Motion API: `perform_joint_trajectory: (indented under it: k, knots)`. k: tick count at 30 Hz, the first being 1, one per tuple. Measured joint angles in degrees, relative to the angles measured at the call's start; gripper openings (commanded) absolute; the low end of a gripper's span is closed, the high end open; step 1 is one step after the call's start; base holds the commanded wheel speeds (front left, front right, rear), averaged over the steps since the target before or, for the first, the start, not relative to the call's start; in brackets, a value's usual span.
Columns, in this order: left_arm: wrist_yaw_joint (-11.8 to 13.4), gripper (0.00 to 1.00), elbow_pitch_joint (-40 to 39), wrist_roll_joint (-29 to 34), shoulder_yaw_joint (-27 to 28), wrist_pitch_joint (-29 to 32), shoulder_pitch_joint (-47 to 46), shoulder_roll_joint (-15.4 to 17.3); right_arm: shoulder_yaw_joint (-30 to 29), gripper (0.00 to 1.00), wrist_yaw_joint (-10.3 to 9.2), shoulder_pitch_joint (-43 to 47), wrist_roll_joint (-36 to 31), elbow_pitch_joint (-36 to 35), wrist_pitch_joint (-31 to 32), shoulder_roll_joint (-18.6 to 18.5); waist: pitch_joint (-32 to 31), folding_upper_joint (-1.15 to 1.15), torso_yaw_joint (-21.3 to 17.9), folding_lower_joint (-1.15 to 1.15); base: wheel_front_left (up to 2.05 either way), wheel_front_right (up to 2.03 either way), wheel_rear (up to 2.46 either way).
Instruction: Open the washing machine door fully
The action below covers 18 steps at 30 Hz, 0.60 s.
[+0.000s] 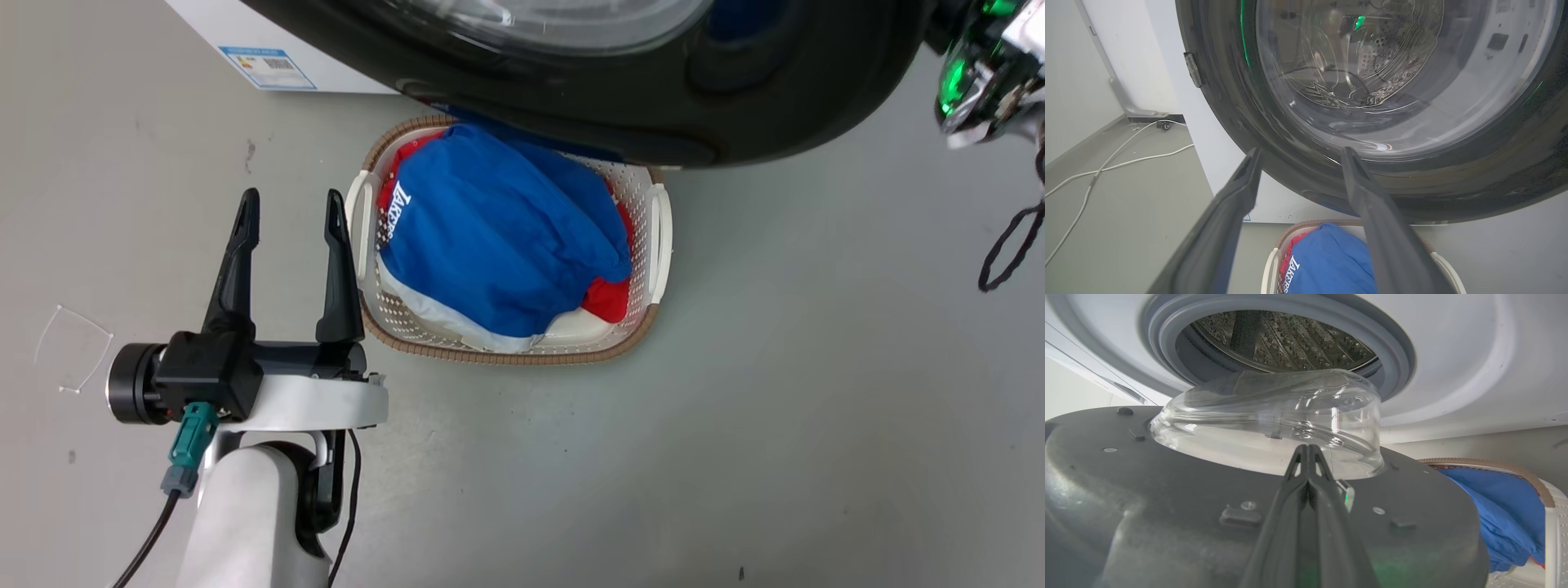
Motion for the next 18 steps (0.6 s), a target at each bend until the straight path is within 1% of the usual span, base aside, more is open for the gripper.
perform_joint_trajectory:
  k: [18]
  knots:
    - [-0.12,1.00,1.13,0.47,0.89,0.00,4.47,0.00,5.30,0.00,0.00,16.41,2.57,-10.49,7.48,1.94,-8.32,0.00,-0.71,-0.01,0.00,0.00,0.00]
